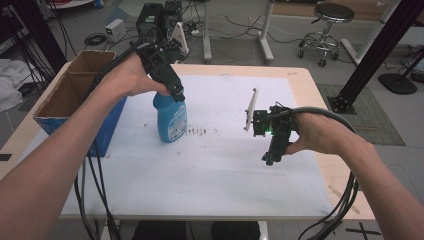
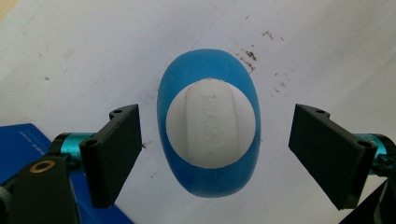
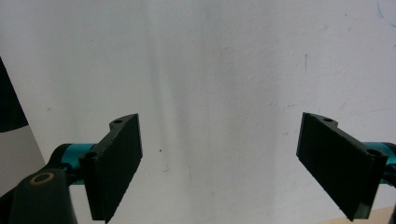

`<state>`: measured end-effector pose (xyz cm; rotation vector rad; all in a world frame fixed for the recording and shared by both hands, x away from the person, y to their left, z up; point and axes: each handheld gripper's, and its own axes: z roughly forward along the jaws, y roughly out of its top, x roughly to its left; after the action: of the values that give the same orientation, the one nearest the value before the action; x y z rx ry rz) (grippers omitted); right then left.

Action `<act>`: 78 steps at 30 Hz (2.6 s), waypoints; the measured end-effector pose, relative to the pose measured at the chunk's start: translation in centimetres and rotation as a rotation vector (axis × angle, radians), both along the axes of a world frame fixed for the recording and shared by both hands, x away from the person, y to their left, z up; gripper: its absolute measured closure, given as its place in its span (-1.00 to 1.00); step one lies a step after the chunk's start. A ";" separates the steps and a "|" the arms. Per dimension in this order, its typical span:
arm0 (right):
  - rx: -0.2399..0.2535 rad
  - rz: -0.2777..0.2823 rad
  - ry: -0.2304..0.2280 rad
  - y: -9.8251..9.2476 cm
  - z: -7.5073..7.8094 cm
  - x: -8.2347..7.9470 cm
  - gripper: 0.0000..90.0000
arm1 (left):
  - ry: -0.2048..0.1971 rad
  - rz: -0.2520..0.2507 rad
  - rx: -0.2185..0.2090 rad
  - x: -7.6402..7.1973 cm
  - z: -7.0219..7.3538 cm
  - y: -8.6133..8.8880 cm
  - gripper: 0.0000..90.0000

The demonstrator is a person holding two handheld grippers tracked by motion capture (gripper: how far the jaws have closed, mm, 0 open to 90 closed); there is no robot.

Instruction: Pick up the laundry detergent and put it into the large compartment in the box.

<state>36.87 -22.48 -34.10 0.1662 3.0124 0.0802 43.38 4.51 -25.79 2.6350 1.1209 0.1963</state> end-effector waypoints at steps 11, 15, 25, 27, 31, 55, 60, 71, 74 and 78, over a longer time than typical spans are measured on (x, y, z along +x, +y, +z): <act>0.000 -0.001 0.004 -0.1 -0.3 -0.1 -0.70 | 0.005 0.019 0.007 0.2 -0.9 -0.3 -0.61; 0.004 0.005 0.002 -0.1 -0.3 -0.1 -0.70 | 0.005 0.017 0.013 0.2 -1.0 -0.3 -0.61; 0.000 -0.001 0.007 0.0 -0.3 -0.2 -0.70 | 0.013 0.026 0.002 0.4 -1.2 -0.5 -0.61; -0.004 0.005 0.006 0.1 -0.4 -0.2 -0.70 | 0.022 0.026 0.015 0.5 -1.4 -0.5 -0.60; -0.002 0.002 0.006 0.1 -0.4 -0.2 -0.70 | 0.027 0.036 0.015 0.6 -1.6 -0.4 -0.56; -0.006 0.005 0.003 0.1 -0.4 -0.3 -0.70 | 0.041 0.023 0.017 0.8 -1.8 -0.5 -0.35; -0.010 0.002 0.008 0.2 -0.5 -0.3 -0.70 | 0.040 0.025 0.016 0.7 -1.9 -0.4 -0.31; -0.007 0.008 0.003 0.2 -0.5 -0.2 -0.70 | 0.038 0.023 0.022 0.7 -2.0 -0.4 -0.25; -0.011 -0.001 0.008 0.2 -0.5 -0.3 -0.70 | 0.039 0.026 0.023 0.8 -2.0 -0.4 -0.22; -0.011 -0.003 0.008 0.2 -0.4 -0.3 -0.70 | 0.040 0.020 0.027 0.8 -1.9 -0.3 -0.19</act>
<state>36.60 -22.32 -34.54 0.1700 3.0195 0.0625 44.22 4.19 -27.73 2.6636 1.1663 0.1644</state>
